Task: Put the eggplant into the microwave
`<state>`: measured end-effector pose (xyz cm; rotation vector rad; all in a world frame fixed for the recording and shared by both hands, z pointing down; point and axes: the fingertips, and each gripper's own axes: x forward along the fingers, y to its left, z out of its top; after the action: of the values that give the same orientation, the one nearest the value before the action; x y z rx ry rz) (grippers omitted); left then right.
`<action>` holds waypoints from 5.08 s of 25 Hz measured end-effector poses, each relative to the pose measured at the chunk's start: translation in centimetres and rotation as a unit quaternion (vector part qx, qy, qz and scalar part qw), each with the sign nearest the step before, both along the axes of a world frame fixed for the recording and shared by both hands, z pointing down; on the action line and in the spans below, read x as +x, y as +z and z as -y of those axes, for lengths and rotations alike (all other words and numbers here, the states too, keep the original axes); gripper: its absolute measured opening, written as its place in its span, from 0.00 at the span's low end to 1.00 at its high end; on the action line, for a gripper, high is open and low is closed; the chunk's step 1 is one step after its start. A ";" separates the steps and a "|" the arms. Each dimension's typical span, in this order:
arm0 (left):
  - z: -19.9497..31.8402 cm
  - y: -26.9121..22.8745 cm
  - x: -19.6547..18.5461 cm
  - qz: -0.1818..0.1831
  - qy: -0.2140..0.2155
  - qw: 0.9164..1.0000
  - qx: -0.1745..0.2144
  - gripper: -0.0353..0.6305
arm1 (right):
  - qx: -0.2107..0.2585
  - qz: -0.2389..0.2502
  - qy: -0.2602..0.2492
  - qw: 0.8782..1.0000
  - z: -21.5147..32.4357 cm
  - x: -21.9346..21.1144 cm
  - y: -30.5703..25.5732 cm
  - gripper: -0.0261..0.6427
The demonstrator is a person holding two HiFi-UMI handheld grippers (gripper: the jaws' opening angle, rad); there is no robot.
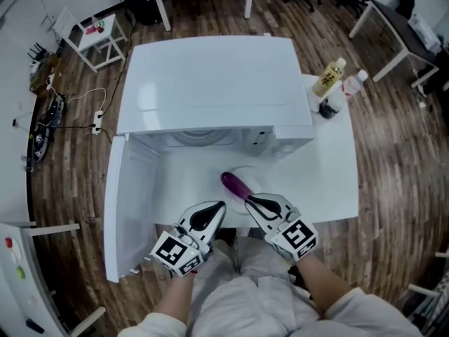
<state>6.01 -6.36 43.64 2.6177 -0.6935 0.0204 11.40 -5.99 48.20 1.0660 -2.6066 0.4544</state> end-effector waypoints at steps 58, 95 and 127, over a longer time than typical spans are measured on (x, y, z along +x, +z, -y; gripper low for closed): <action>3.2 1.8 -2.2 -0.020 -0.018 1.000 0.002 0.06 | -0.136 -0.226 -0.030 0.964 2.8 0.8 8.6 0.26; 9.8 0.2 -4.3 -0.043 -0.093 0.994 0.043 0.06 | 0.018 -0.220 -0.021 0.975 16.6 -5.2 3.5 0.25; 11.4 0.6 -4.6 -0.018 -0.094 0.995 0.029 0.06 | -0.026 -0.130 0.050 0.990 19.0 -6.0 4.6 0.33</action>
<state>1.45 -17.80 44.26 2.5891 -0.9363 -0.1033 5.37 -25.00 52.76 1.1596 -2.3101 0.3750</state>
